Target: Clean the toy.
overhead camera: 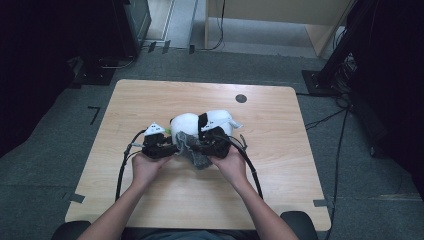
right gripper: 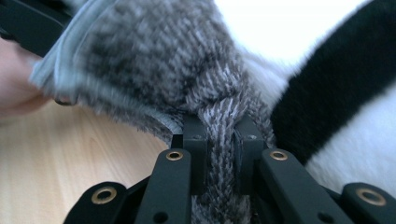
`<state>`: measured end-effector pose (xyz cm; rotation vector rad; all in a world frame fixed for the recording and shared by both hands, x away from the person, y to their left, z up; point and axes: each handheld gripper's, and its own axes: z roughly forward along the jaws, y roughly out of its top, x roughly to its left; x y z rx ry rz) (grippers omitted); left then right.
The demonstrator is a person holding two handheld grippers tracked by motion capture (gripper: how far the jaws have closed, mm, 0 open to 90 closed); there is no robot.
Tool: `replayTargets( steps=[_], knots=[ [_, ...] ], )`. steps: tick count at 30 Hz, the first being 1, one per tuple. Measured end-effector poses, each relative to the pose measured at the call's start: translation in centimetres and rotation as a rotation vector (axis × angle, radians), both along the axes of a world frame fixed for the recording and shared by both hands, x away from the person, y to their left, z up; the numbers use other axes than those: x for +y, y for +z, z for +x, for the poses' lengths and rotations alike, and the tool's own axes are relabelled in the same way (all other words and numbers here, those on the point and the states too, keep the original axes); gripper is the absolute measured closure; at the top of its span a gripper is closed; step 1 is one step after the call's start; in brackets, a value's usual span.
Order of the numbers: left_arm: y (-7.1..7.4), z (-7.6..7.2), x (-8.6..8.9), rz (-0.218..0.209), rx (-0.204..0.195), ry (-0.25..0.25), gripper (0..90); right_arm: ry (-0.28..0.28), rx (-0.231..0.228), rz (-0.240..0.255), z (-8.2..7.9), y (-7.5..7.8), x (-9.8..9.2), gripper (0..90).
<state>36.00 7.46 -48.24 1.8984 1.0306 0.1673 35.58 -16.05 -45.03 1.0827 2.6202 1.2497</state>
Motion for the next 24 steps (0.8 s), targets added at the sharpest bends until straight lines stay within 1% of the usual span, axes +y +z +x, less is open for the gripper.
replayTargets(
  steps=[2, 5, 7, 12, 16, 21, 24],
  knots=[
    [0.0, 0.0, 0.1, 0.002, 0.0, -0.004, 51.4, -0.006, 0.01, -0.001, 0.1, -0.3, -0.5, 80.5],
    [0.0, 0.1, 0.1, 0.011, -0.001, -0.01, 51.5, -0.016, 0.014, -0.022, 0.0, -0.6, -1.3, 80.5],
    [0.0, 0.1, 0.0, 0.016, -0.002, -0.014, 51.6, -0.026, 0.026, -0.023, 0.0, -0.8, -1.8, 80.5],
    [0.0, 0.1, 0.1, 0.016, 0.004, -0.023, 51.8, -0.046, 0.045, -0.034, -0.2, -0.7, -3.1, 80.5],
    [0.0, 0.2, 0.0, 0.012, 0.01, -0.025, 51.9, -0.063, 0.066, -0.059, -0.3, -0.7, -4.3, 80.5],
    [0.1, 0.3, 0.1, 0.021, 0.015, -0.036, 52.8, -0.082, 0.075, -0.062, -0.4, -0.6, -5.7, 80.5],
    [0.1, 0.4, 0.1, 0.018, 0.018, -0.038, 53.2, -0.105, 0.075, -0.066, -0.6, -0.3, -6.7, 80.4]
  ],
)
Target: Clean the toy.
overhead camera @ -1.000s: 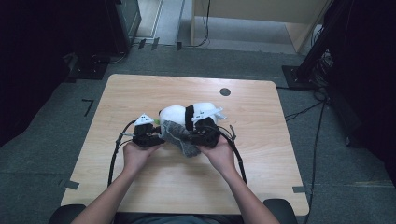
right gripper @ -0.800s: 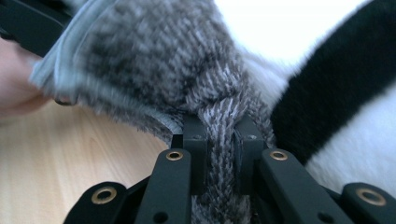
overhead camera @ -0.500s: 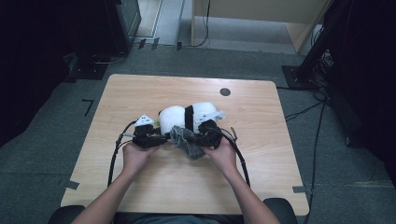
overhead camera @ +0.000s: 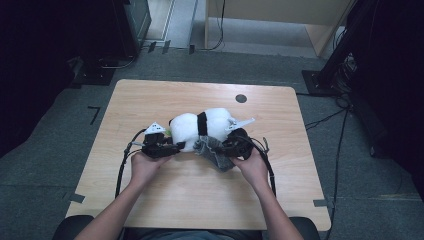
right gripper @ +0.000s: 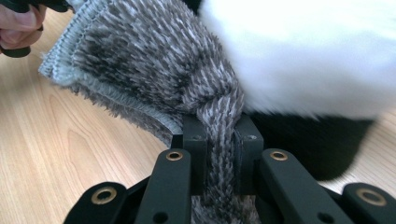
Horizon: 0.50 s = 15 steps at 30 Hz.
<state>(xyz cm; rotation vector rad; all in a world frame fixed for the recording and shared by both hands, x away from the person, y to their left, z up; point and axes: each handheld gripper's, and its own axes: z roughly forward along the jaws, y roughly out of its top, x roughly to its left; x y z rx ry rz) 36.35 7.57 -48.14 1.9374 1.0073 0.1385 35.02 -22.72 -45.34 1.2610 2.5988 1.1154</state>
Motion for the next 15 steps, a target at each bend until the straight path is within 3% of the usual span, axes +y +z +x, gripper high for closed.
replayTargets(
  steps=[5, 12, 15],
  knots=[
    [0.0, 0.2, 0.1, -0.008, 0.01, 0.003, 53.8, -0.044, -0.016, 0.006, -0.2, 0.7, -1.7, 80.3],
    [0.0, 0.2, 0.2, 0.0, 0.004, -0.004, 54.3, -0.14, -0.123, 0.051, -0.6, 3.4, -4.2, 80.3],
    [0.1, 0.2, 0.1, 0.005, 0.0, -0.006, 54.4, -0.193, -0.139, 0.087, -0.2, 3.7, -5.2, 80.3]
  ],
)
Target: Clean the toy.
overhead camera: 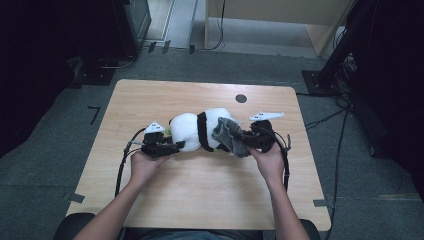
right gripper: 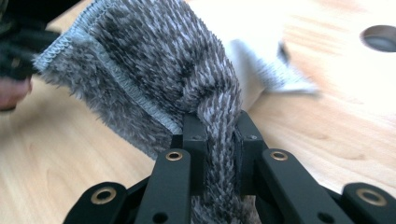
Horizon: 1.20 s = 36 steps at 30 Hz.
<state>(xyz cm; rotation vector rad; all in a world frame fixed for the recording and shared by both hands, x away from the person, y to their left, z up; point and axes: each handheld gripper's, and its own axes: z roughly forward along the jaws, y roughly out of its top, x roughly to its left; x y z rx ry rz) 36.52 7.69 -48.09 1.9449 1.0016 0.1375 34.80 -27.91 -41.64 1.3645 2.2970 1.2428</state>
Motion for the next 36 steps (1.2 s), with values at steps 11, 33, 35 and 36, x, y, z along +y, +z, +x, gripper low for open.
replayTargets(
  steps=[11, 33, 35, 36],
  knots=[
    [-0.1, 0.0, 0.0, 0.005, -0.002, 0.0, 54.5, -0.003, 0.058, 0.025, 1.5, -2.8, 0.5, 80.5],
    [0.0, 0.5, 0.6, -0.001, 0.005, -0.017, 54.2, -0.008, 0.195, -0.033, 2.2, -5.6, -0.1, 80.3],
    [0.0, 0.5, 0.6, -0.002, 0.004, -0.019, 54.2, -0.006, 0.204, -0.024, 2.3, -5.6, -0.3, 80.2],
    [0.0, 0.5, 0.6, -0.004, 0.004, -0.02, 54.1, -0.007, 0.209, -0.018, 2.4, -5.6, -0.4, 80.2]
  ],
)
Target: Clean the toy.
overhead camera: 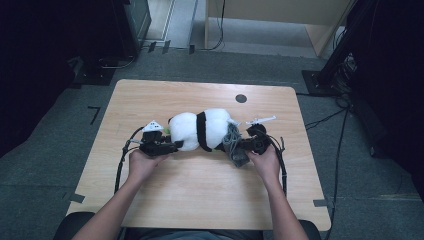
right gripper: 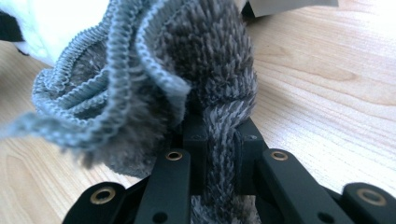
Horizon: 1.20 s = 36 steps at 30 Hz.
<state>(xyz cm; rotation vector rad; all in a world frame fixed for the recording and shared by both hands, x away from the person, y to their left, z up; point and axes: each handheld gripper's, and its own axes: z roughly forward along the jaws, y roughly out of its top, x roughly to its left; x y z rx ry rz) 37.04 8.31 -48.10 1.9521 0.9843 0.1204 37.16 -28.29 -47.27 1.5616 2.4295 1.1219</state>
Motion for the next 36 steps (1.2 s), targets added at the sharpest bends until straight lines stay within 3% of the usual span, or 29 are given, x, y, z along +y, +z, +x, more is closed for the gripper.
replayTargets(
  steps=[5, 10, 22, 28, 34, 36],
  knots=[
    [0.0, 0.0, 0.0, -0.002, -0.005, -0.002, 54.0, -0.01, 0.008, -0.014, 0.1, 0.2, -0.4, 80.1],
    [0.0, 0.0, 0.1, -0.004, -0.006, -0.004, 54.0, -0.035, -0.024, -0.029, -0.3, 1.3, -1.4, 80.2],
    [0.0, 0.1, 0.2, -0.004, -0.009, -0.012, 54.0, -0.117, -0.158, 0.026, -0.9, 4.7, -3.4, 80.1],
    [0.1, 0.2, 0.2, -0.001, -0.008, -0.019, 53.9, -0.134, -0.249, 0.049, 0.0, 6.4, -3.3, 80.1],
    [0.0, 0.3, 0.3, -0.006, -0.003, -0.024, 54.0, -0.116, -0.276, 0.054, 1.5, 5.8, -1.8, 79.9],
    [0.0, 0.4, 0.3, -0.01, -0.001, -0.024, 54.0, -0.108, -0.258, 0.062, 2.1, 5.2, -1.2, 79.9]
  ],
)
